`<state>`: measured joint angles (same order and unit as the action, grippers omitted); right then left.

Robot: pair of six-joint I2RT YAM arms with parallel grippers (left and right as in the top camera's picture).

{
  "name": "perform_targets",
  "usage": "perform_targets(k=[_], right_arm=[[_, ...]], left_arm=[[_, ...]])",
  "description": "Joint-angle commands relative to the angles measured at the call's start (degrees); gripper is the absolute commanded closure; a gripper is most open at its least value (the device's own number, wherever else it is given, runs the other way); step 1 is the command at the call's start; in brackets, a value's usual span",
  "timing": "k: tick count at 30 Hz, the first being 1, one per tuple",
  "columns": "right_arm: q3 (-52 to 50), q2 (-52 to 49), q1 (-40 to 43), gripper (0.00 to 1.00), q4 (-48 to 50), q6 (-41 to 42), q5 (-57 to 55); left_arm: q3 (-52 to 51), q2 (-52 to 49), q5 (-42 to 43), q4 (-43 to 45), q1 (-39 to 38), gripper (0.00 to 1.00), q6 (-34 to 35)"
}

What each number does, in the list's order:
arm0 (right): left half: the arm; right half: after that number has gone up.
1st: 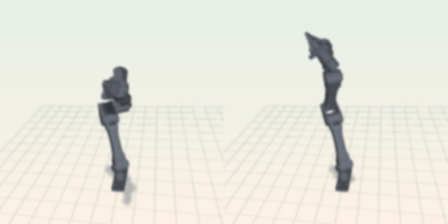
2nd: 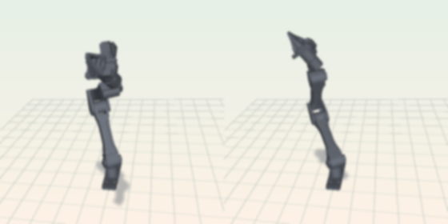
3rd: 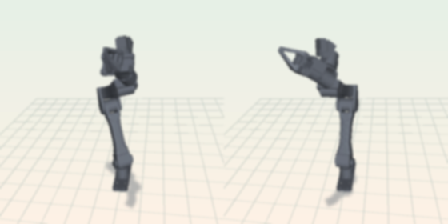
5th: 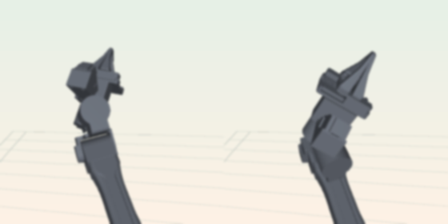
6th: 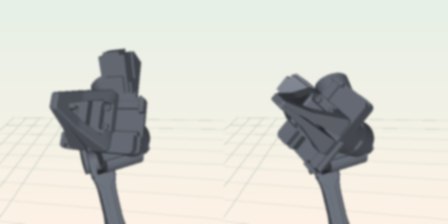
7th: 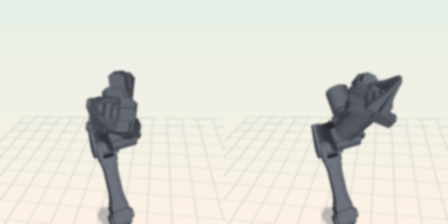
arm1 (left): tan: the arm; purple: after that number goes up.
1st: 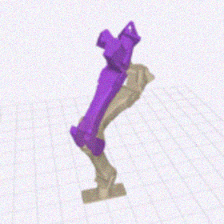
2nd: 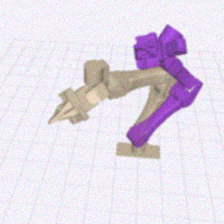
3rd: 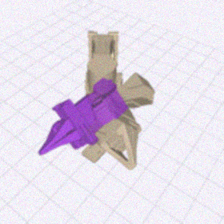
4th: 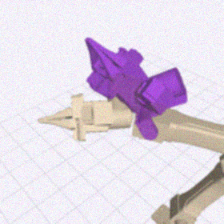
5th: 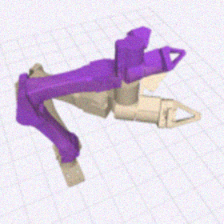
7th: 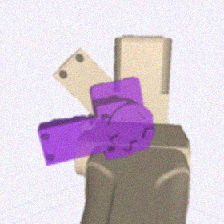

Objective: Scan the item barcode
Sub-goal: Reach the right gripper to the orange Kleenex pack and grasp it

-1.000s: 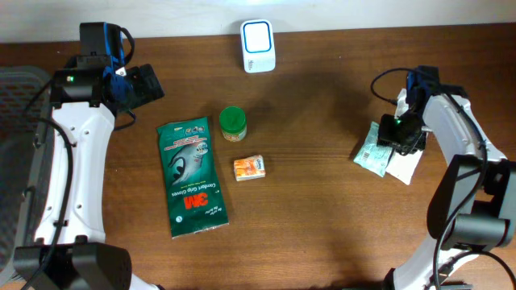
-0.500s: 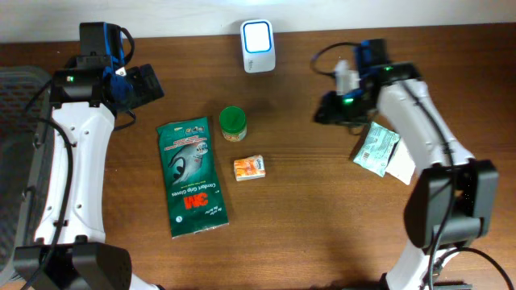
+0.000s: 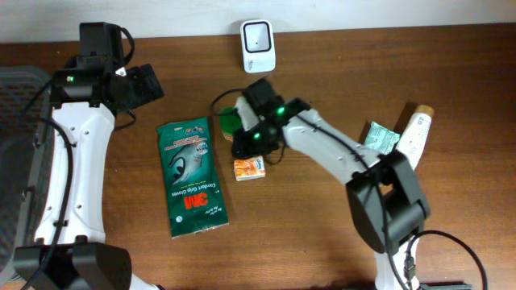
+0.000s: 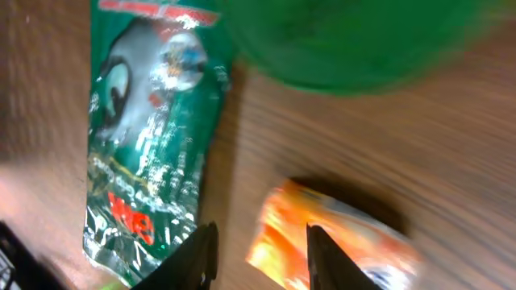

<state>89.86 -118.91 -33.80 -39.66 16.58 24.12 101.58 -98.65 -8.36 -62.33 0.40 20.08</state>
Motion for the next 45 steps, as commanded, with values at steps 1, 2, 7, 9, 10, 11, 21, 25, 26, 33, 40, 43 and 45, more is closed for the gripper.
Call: perform_targets(k=[1, 2, 7, 9, 10, 11, 21, 25, 26, 33, 40, 43, 45], right_arm=[[-0.42, -2.45, -3.54, 0.67, 2.34, 0.46, -0.85], [-0.46, -3.19, -4.22, 0.67, 3.10, 0.48, -0.98], [-0.48, -5.14, -5.84, 0.67, 3.28, 0.48, -0.96], [-0.48, -5.16, -5.84, 0.67, 2.01, 0.48, -0.98], [-0.48, -5.16, -5.84, 0.68, 1.20, 0.48, -1.01], [-0.48, -5.16, -5.81, 0.68, -0.09, 0.50, -1.29], [-0.17, -4.26, 3.32, 0.71, -12.26, -1.42, -4.22], [-0.17, -3.67, 8.11, 0.70, -14.16, -4.13, -3.52], [-0.17, -3.56, 9.66, 0.70, -14.51, -6.10, -1.55], [6.10, -0.68, 13.16, 0.70, -21.09, -10.62, -0.15], [7.58, -0.26, 14.36, 0.60, -18.21, -13.44, -5.55], [5.55, -2.40, 14.43, 0.60, -15.34, -14.88, -6.43], [4.79, -3.43, 14.73, 0.60, -14.21, -14.88, -6.40]], left_arm=[[0.57, 0.15, 0.17, 0.09, 0.15, 0.01, -0.87], [0.57, 0.15, 0.17, 0.09, 0.15, 0.01, -0.87], [0.57, 0.15, 0.17, 0.07, 0.15, 0.01, -0.87], [0.57, 0.15, 0.17, 0.09, 0.15, 0.01, -0.87], [0.57, 0.15, 0.17, 0.09, 0.15, 0.01, -0.87], [0.59, 0.15, 0.17, 0.09, 0.15, 0.01, -0.87], [0.57, 0.15, 0.20, 0.07, 0.15, 0.01, -0.87], [0.57, 0.15, 0.17, 0.07, 0.15, 0.00, -0.87], [0.57, 0.15, 0.17, 0.09, 0.15, 0.01, -0.87], [0.57, 0.15, 0.17, 0.09, 0.15, 0.00, -0.87], [0.57, 0.15, 0.17, 0.09, 0.15, 0.01, -0.87], [0.57, 0.15, 0.17, 0.07, 0.15, 0.01, -0.87], [0.57, 0.15, 0.17, 0.09, 0.15, 0.01, -0.87]])
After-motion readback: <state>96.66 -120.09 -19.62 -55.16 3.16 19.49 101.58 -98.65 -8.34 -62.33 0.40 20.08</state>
